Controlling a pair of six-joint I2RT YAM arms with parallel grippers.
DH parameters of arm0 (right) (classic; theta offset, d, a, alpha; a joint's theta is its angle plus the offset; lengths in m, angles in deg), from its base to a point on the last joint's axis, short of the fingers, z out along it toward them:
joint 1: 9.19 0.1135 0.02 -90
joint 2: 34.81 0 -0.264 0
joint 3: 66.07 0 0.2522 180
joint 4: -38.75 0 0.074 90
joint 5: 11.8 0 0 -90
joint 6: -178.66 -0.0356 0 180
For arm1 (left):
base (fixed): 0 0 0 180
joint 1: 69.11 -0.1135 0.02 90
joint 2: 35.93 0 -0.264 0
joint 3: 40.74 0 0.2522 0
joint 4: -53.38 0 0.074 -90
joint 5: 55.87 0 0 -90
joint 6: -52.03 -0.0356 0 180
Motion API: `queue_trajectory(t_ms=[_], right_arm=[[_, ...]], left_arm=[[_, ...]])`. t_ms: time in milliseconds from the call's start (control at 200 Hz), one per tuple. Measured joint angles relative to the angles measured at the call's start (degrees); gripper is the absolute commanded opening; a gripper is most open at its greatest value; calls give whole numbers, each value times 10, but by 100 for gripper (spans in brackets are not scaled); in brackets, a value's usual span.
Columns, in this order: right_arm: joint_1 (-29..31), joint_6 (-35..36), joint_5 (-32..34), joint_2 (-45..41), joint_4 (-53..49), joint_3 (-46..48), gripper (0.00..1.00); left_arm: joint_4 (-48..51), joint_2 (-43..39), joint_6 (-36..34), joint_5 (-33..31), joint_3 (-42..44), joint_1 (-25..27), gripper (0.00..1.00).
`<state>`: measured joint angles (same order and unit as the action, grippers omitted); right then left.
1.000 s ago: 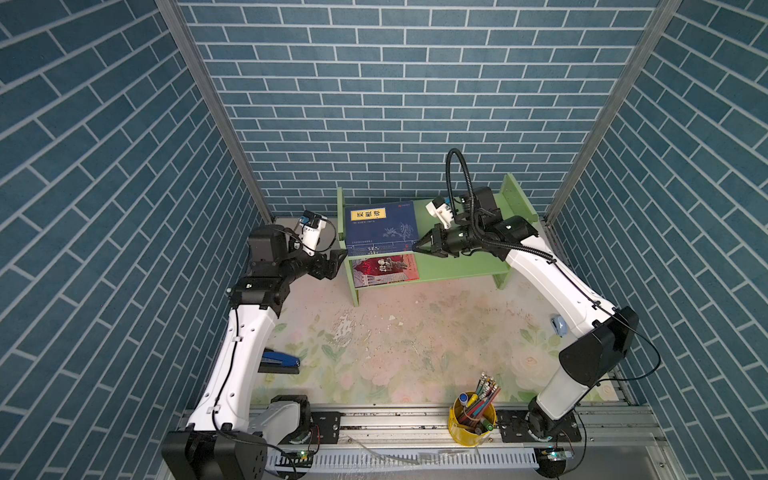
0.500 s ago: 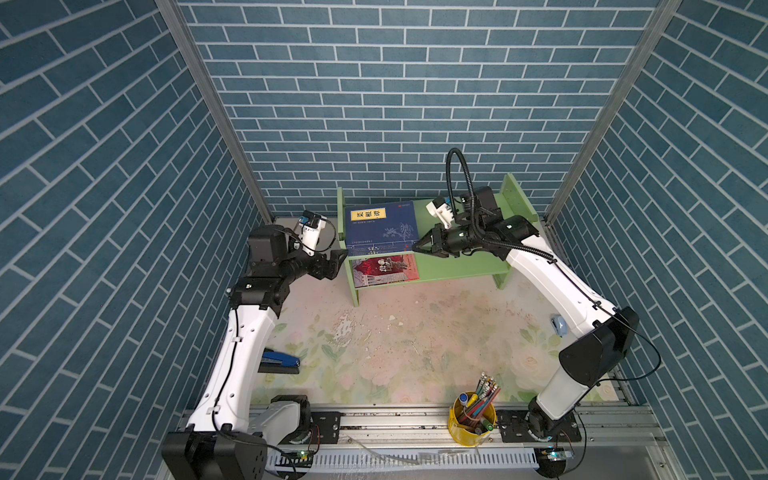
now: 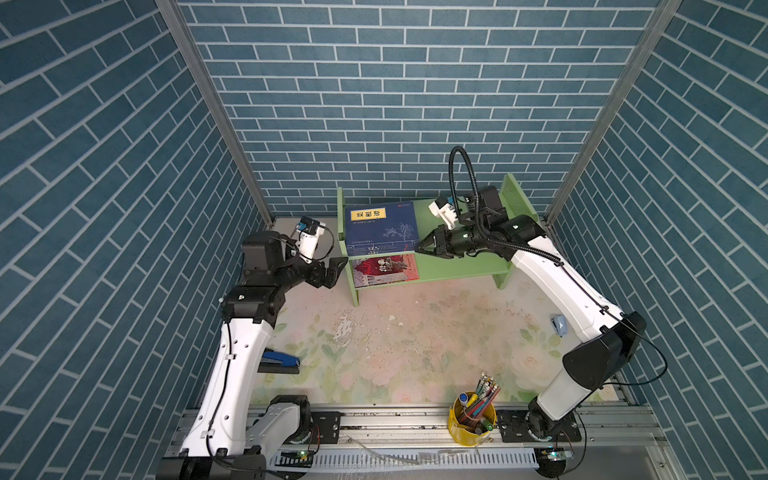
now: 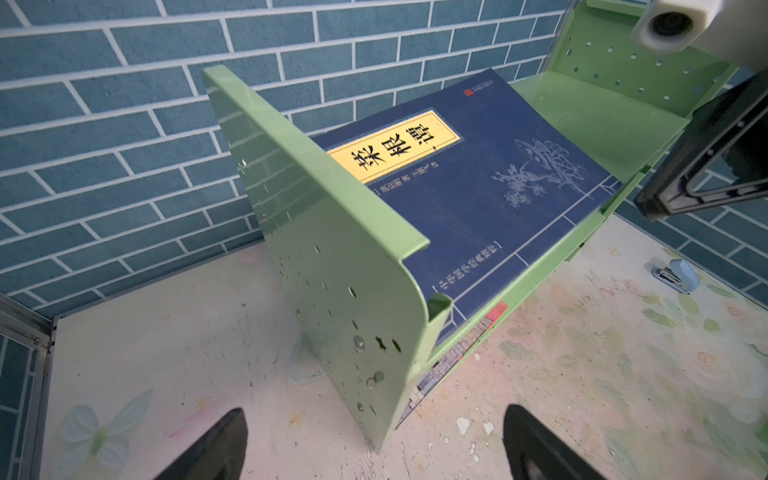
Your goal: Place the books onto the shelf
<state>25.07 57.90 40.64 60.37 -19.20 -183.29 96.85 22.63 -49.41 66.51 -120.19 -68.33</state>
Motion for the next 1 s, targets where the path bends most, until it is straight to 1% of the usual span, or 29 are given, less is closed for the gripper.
queue_trajectory(t_ms=[135, 285, 500, 595, 635, 650, 700, 730, 760, 895, 995], right_arm=[[0, 24, 28, -23, -15, 0, 28], [-7, 50, 68, -73, -27, 3, 33], [-29, 75, 117, -168, -32, 59, 38], [-35, 81, 143, -196, -31, 89, 50], [-37, 86, 156, -209, -32, 106, 58], [-38, 88, 162, -213, -33, 111, 62], [-43, 87, 183, -227, -33, 131, 83], [-45, 90, 199, -235, -35, 141, 92], [-48, 93, 213, -242, -37, 147, 98], [-81, 99, 289, -275, -45, 165, 99], [-106, 99, 330, -306, -44, 195, 99]], left_arm=[[27, -17, 2, 3, 0, 0, 100], [62, -47, 12, 2, 0, 0, 100], [101, -92, 25, -12, 1, 0, 100], [106, -106, 35, -33, 10, 0, 100], [108, -111, 43, -45, 15, 0, 100], [108, -113, 46, -50, 17, 0, 100], [109, -116, 58, -68, 23, 0, 100], [110, -117, 66, -79, 27, 0, 100], [110, -117, 75, -90, 31, 0, 100], [109, -109, 114, -139, 54, -2, 100], [103, -96, 140, -176, 77, -5, 100]])
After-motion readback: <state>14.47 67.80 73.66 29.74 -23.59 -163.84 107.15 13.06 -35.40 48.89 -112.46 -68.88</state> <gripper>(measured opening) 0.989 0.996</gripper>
